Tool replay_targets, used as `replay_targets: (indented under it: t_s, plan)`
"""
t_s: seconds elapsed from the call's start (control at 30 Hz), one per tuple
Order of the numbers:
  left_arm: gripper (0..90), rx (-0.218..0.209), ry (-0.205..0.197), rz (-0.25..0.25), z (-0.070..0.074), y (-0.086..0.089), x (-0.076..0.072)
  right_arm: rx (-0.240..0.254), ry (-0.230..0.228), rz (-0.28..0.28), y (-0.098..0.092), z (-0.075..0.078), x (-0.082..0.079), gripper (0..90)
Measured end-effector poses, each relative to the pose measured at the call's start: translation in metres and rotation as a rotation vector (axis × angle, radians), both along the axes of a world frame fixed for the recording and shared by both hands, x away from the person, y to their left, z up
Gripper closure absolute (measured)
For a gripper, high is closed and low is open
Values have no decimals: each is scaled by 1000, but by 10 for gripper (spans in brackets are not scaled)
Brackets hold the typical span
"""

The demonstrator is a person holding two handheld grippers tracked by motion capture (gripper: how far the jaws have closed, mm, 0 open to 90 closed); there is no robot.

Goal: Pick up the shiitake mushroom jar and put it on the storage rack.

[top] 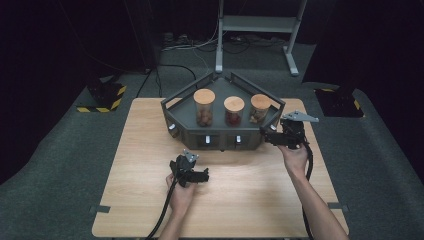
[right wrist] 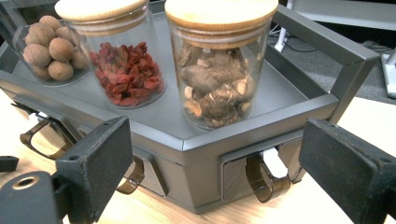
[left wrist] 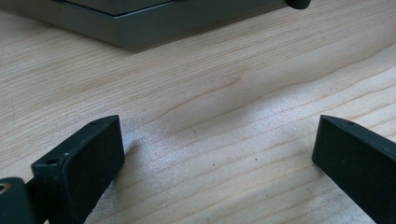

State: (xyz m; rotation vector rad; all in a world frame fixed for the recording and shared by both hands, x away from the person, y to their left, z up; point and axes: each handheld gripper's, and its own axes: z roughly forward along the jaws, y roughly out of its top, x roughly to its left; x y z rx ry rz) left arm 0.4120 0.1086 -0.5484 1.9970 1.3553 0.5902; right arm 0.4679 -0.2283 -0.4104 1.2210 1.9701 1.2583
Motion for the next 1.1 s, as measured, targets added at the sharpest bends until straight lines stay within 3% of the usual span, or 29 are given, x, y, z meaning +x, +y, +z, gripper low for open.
replay_targets:
  t_s: [0.33, 0.77, 1.1]
  plan:
    - [22, 1, 0, -1, 0, 0, 0, 4, -5, 1, -5, -4, -7, 95]
    - [22, 0, 0, 0, 0, 0, 0, -15, 2, -5, -7, -20, -16, 96]
    - [22, 0, 0, 0, 0, 0, 0, 19, 14, -22, -10, -35, -21, 105]
